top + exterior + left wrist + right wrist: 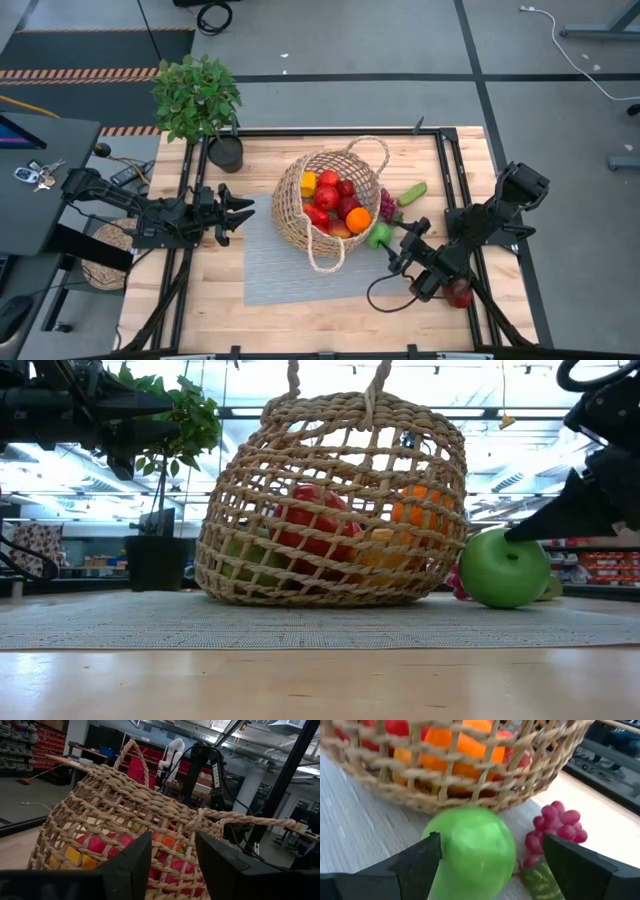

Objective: Build produce basket
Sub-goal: Put the green apple into the brown basket

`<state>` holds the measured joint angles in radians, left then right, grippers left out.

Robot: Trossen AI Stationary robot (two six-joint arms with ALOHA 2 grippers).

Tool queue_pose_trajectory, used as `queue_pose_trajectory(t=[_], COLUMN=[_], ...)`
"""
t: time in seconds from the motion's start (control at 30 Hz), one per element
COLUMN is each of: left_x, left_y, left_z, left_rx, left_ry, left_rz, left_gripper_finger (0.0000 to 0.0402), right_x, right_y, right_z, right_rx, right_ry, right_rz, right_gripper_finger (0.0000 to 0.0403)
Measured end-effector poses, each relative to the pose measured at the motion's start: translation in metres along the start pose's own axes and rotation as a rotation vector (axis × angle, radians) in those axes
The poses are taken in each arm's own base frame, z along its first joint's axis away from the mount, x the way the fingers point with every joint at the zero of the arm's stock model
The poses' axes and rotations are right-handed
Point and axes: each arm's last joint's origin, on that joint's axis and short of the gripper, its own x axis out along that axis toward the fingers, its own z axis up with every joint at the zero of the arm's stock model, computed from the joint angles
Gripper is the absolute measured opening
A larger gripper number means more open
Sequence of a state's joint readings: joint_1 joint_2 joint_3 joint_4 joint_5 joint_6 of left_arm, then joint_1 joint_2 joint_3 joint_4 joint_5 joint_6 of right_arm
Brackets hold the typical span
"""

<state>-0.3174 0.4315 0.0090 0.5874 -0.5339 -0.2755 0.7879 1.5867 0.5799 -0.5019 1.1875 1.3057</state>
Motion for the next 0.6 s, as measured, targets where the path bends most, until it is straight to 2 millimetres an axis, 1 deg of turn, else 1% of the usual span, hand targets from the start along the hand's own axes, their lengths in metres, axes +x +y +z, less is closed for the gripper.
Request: queue_pose_trajectory(t=[0.13, 0.27, 0.33, 0.43, 0.6], left_x=[0.0, 0.0, 0.0, 0.0, 0.0], left_y=[0.0, 0.0, 0.0, 0.0, 0.0], left_z=[0.0, 0.0, 0.0, 0.0, 0.0], left_rx=[0.0, 0.0, 0.0, 0.0, 0.0], left_ry=[0.0, 0.001, 0.0, 0.0, 0.0], left_rz=[0.0, 0.0, 0.0, 0.0, 0.0], left_gripper_finger=[0.016, 0.016, 0.016, 0.016, 0.016], right_x=[0.002, 0.01, 0.016, 0.028, 0.047], right_y=[0.001, 0.006, 0.011, 0.016, 0.017], right_z=[-0.001, 0.003, 0.007, 0.015, 0.023], right_rx=[-0.029, -0.068, -0.091, -0.113, -0.096], right_ry=[0.026, 0.068, 0.086, 0.123, 0.203], right_rz=[0.009, 0.032, 0.055, 0.101, 0.153], right_gripper_finger=[0.0369, 0.0389, 0.0397, 0.0397, 0.0398])
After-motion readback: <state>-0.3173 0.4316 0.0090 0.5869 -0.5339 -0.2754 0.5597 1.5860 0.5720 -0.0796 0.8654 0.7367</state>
